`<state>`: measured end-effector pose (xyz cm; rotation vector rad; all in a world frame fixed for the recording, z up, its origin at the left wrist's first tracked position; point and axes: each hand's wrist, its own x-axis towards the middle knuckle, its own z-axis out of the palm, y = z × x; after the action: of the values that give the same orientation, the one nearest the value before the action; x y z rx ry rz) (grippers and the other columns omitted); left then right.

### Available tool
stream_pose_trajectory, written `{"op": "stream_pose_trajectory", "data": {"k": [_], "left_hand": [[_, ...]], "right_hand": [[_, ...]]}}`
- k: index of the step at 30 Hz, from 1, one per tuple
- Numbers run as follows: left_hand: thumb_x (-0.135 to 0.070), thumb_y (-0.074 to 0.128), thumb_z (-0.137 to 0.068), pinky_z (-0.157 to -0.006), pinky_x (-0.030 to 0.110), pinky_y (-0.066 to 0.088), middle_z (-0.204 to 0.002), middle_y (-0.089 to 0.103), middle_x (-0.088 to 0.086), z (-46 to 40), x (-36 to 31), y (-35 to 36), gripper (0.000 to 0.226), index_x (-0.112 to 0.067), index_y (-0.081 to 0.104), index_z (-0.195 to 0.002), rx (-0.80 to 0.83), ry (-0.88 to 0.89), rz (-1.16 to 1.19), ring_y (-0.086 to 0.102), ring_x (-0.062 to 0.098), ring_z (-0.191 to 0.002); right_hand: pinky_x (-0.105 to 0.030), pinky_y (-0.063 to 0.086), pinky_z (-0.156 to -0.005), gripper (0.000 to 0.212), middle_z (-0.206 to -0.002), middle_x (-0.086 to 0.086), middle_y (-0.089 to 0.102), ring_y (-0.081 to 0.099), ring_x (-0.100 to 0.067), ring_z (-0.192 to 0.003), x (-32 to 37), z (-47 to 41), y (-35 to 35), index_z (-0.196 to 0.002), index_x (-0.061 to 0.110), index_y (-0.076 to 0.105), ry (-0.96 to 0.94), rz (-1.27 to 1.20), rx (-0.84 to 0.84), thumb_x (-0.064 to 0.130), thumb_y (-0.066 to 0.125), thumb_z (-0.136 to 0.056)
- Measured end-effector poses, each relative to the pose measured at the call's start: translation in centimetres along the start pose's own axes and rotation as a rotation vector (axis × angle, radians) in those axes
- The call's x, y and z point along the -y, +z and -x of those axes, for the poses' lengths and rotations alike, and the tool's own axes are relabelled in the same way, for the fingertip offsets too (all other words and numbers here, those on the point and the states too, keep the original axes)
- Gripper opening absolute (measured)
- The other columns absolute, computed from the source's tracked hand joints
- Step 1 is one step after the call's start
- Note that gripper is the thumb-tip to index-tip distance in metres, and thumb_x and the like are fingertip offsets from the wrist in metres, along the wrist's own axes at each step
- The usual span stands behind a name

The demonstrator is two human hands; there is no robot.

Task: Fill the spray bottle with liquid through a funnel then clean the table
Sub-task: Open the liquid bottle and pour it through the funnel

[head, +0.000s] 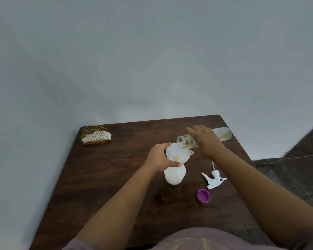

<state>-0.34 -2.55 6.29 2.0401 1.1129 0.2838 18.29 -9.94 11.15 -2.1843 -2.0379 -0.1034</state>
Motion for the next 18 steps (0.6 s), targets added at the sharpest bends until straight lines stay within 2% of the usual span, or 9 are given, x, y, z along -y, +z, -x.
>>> {"op": "stream_pose_trajectory", "data": {"k": [7,13,18], "left_hand": [[-0.045,0.090,-0.058,-0.104,0.050,0.046,-0.145,0.049,0.002,-0.05,0.04,0.01,0.099,-0.020,0.047,-0.143,-0.002,-0.001,-0.001,0.048,0.025,-0.130],[-0.045,0.089,-0.060,-0.105,0.050,0.045,-0.145,0.049,0.001,-0.09,0.08,0.03,0.096,-0.021,0.047,-0.143,0.000,0.000,-0.014,0.046,0.025,-0.131],[-0.046,0.089,-0.060,-0.104,0.050,0.046,-0.144,0.050,0.001,-0.15,0.11,0.04,0.096,-0.021,0.047,-0.142,0.003,0.001,-0.018,0.048,0.024,-0.129]], "right_hand": [[-0.030,0.035,-0.085,0.050,-0.109,0.001,0.058,0.051,-0.021,-0.103,-0.14,0.07,-0.08,-0.121,0.023,0.051,-0.006,0.011,0.000,0.017,0.068,-0.074],[-0.031,0.037,-0.086,0.046,-0.108,0.000,0.059,0.051,-0.022,-0.101,-0.19,0.02,-0.04,-0.119,0.025,0.052,-0.003,0.015,-0.015,0.012,0.062,-0.076],[-0.031,0.037,-0.087,0.048,-0.110,0.000,0.058,0.050,-0.022,-0.102,-0.08,-0.07,-0.28,-0.121,0.024,0.051,-0.007,0.014,-0.010,0.016,0.065,-0.076]]}}
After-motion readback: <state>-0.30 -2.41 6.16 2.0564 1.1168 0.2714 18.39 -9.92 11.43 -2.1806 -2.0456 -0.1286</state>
